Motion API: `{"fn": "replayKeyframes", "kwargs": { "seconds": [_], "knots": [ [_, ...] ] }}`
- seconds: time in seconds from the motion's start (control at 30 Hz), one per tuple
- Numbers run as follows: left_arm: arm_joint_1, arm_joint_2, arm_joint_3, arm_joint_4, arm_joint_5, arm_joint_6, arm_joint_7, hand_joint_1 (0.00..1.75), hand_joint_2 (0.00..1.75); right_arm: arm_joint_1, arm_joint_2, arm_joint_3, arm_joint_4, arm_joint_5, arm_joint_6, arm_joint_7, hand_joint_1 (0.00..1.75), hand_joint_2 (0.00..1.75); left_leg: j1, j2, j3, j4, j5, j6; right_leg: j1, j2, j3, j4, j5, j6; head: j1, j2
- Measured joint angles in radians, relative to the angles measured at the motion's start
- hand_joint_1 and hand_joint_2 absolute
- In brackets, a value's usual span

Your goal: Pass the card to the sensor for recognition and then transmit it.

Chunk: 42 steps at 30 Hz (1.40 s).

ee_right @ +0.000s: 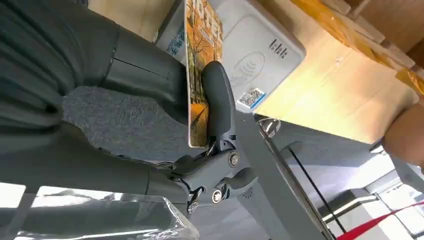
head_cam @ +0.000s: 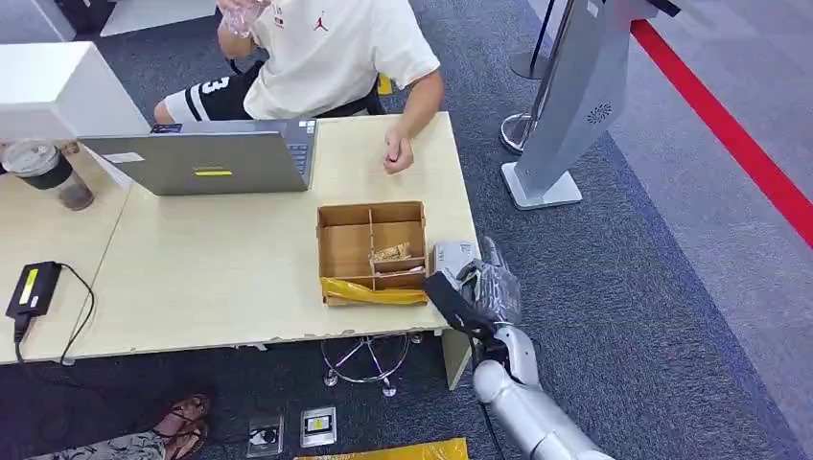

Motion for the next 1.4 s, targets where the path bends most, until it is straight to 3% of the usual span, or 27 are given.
{"fn": "replayKeyframes", "kwargs": {
  "seconds": [0.53,0.8,0.93,1.1,1.2,1.4],
  "knots": [
    [0.0,-0.006,0.0,0.0,0.018,0.011,0.027,0.0,1.75,-0.037,0.029,0.015,0.077,-0.016,-0.011,-0.024,1.75,1.75,0.0,0.002,0.001,0.0,0.0,0.0,0.0,0.001,0.001,0.0,0.0,0.0,0.0,0.0],
    [0.001,-0.006,0.0,0.0,0.018,0.011,0.037,0.0,1.75,-0.039,0.024,0.014,0.014,-0.055,-0.046,-0.035,1.75,1.75,0.0,0.001,0.001,0.0,0.0,0.0,0.0,0.001,0.0,0.0,0.0,0.0,0.0,0.0],
    [0.001,-0.006,0.0,0.0,0.015,0.011,0.038,0.0,1.75,-0.027,0.013,0.002,-0.095,-0.027,-0.049,-0.036,1.75,1.75,0.0,0.001,0.001,0.0,0.0,0.0,0.0,0.001,0.0,0.0,0.0,0.0,0.0,0.0],
    [0.002,-0.006,0.0,0.0,0.007,0.011,0.039,0.0,1.75,0.041,0.031,-0.096,-0.316,0.119,-0.058,-0.152,1.75,1.75,0.0,0.001,0.001,0.0,0.0,0.0,0.0,0.001,0.0,0.0,0.0,0.0,0.0,0.0],
    [0.003,-0.006,0.0,0.002,0.005,0.011,0.041,0.0,1.75,0.068,0.048,-0.15,-0.468,0.131,-0.06,-0.173,1.75,1.75,0.0,0.001,0.001,0.0,0.0,0.0,0.0,0.001,0.0,0.0,0.0,0.0,0.0,0.0],
    [0.005,-0.006,0.0,0.003,-0.002,0.01,0.046,0.0,1.75,0.082,0.06,-0.18,-0.714,0.13,-0.061,-0.14,1.75,1.75,0.0,0.002,0.001,0.0,0.0,0.0,0.0,0.001,0.001,0.0,0.0,0.0,0.0,0.0]
  ]
}}
